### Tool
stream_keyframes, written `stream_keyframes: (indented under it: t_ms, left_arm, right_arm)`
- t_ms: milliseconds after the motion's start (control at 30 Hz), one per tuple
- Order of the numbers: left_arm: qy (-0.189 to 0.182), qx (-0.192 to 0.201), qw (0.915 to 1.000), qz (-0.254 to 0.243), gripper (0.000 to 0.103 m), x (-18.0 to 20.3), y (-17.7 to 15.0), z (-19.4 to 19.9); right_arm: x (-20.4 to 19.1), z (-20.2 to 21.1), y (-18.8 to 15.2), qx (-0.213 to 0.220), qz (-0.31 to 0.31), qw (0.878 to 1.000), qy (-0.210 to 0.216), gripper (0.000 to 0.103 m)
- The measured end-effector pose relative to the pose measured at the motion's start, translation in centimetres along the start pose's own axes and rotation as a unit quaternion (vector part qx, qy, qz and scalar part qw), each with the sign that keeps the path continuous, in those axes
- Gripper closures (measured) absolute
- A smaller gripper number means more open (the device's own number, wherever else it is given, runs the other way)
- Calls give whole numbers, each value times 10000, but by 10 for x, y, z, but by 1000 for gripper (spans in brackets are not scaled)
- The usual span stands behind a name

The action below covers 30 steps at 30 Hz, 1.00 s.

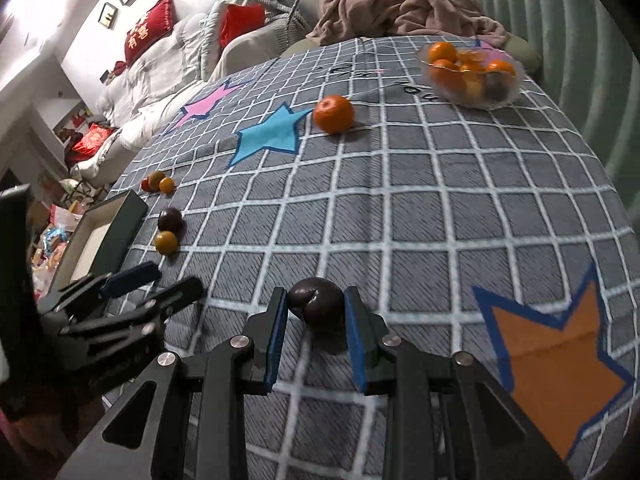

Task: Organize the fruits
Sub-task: 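Grasp a dark plum with the right tool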

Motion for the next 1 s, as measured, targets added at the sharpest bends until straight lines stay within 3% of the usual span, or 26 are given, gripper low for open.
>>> stream_keyframes:
  t_ms: [167, 267, 333, 733, 767, 800, 933, 1000]
  left_arm:
    - [111, 59, 9994, 325, 40, -17, -15, 12]
    - [172, 65, 9985, 515, 25, -30, -18, 13]
    - [245, 87, 9981, 553, 25, -35, -20, 15]
    - [394, -83, 9980, 494, 25, -25, 22, -7]
    - [402, -121, 9977, 538, 27, -24, 23, -11]
    - [415, -170, 9972, 598, 35, -24, 23, -14]
    - [463, -204, 9960, 743, 38, -24, 26, -18]
    - [492, -192, 9955, 786, 45, -23, 27, -18]
  right_arm:
    - [1, 8, -12, 107, 117, 9999, -65, 70]
    - [-3, 9, -14, 180, 202, 9996, -36, 54]
    - [-9, 9, -15, 208, 314, 9992, -102, 39]
    - [-1, 10, -13, 142, 356, 9986, -375, 39]
    - [-1, 10, -12, 139, 360, 9985, -383, 39]
    - [-1, 9, -12, 137, 378, 9984, -395, 39]
    - [-3, 5, -7, 109, 498, 9973, -519, 39]
    - [-7, 2, -6, 85, 562, 9967, -575, 39]
Point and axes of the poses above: each gripper's, at about its wrist camera, not at the fingertips, and z roughly against the way its jaws point, x to its right, y to its top, the point moved 1 cm from there along -z, roughly the way its jaws point, and after that the axes turned 2 degrees about -y, right-handed, at the moved point
